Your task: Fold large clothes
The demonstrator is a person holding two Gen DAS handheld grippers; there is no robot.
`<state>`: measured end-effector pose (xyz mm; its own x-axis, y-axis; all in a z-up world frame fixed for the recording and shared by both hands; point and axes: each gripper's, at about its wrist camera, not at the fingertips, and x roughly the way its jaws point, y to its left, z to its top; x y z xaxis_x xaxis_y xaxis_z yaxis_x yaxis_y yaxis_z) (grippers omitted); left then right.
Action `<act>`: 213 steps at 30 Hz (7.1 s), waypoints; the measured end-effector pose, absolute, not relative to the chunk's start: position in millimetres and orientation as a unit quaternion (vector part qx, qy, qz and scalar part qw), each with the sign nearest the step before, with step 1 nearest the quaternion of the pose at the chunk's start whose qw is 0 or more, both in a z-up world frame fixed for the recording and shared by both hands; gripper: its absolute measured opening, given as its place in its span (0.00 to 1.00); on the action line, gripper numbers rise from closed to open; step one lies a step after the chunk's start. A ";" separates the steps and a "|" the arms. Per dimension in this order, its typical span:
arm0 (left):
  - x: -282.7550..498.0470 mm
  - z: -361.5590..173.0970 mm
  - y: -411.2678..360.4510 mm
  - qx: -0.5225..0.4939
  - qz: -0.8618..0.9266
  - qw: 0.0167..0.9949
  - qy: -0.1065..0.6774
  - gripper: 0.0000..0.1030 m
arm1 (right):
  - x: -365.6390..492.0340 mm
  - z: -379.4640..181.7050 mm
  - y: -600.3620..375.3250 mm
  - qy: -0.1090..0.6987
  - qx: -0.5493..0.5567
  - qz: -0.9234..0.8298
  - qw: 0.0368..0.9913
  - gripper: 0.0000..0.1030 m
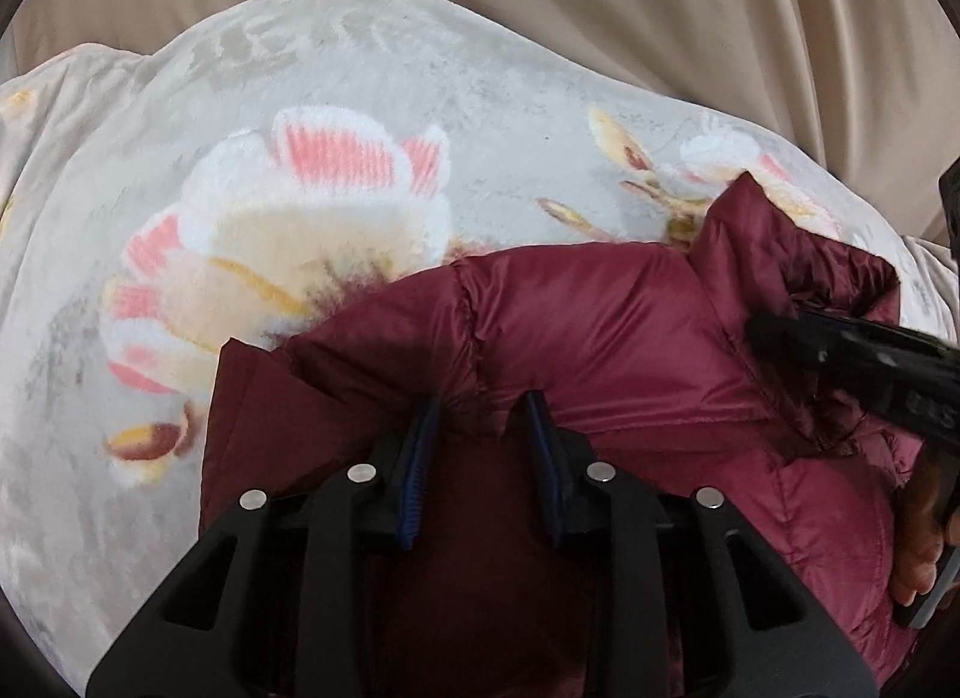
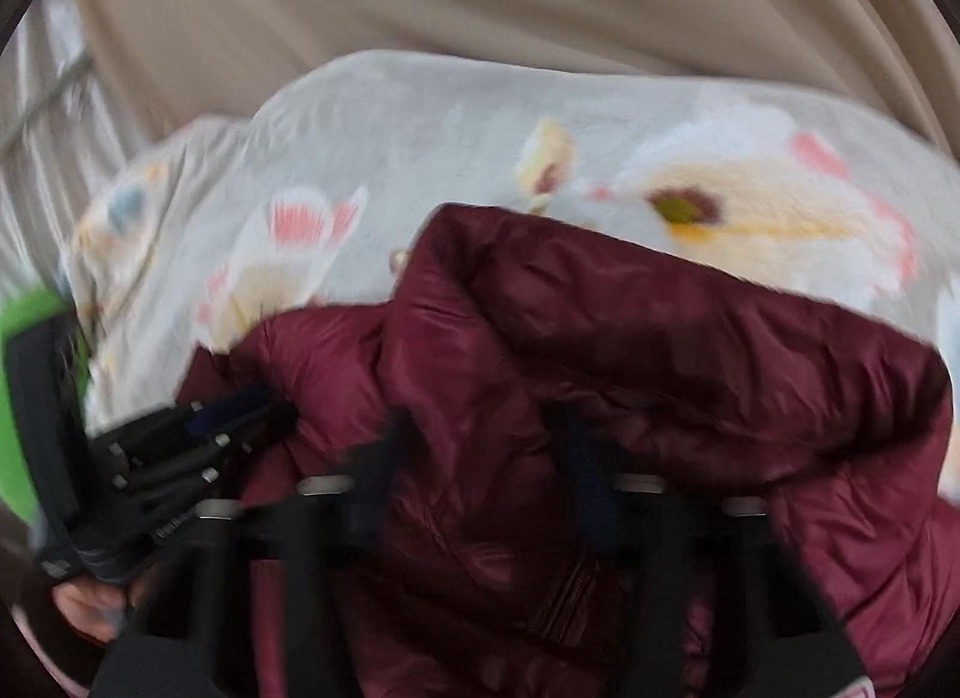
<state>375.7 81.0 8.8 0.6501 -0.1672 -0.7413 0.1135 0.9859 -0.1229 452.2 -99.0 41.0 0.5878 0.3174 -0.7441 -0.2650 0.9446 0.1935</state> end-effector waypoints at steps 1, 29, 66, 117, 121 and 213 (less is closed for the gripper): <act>375.7 8.7 81.1 -0.031 -0.076 0.908 0.411 0.27 | 452.3 43.0 -108.0 0.412 0.047 0.155 0.897 0.05; 405.2 26.8 -135.5 0.056 -0.276 0.850 0.445 0.06 | 350.5 22.0 -280.7 0.393 0.161 0.020 0.905 0.03; 358.6 69.4 54.5 -0.028 -0.148 0.916 0.372 0.06 | 316.8 64.6 -252.0 0.377 0.099 -0.003 0.921 0.13; -57.5 99.7 235.1 -0.225 -0.241 0.893 0.305 0.05 | -166.7 83.4 -241.1 0.191 0.258 0.098 0.942 0.04; -75.5 148.7 247.7 -0.241 -0.253 0.907 0.234 0.05 | -191.6 131.1 -248.9 0.106 0.256 0.097 0.956 0.04; 183.5 41.0 79.8 0.038 -0.029 0.932 0.360 0.74 | 109.0 64.3 -237.1 0.360 0.104 -0.075 0.924 0.21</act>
<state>183.5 79.8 41.0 0.7387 -0.0273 -0.6735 0.0823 0.9954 0.0499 109.0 -237.1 64.3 0.7297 -0.0641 -0.6807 0.2141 0.9669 0.1385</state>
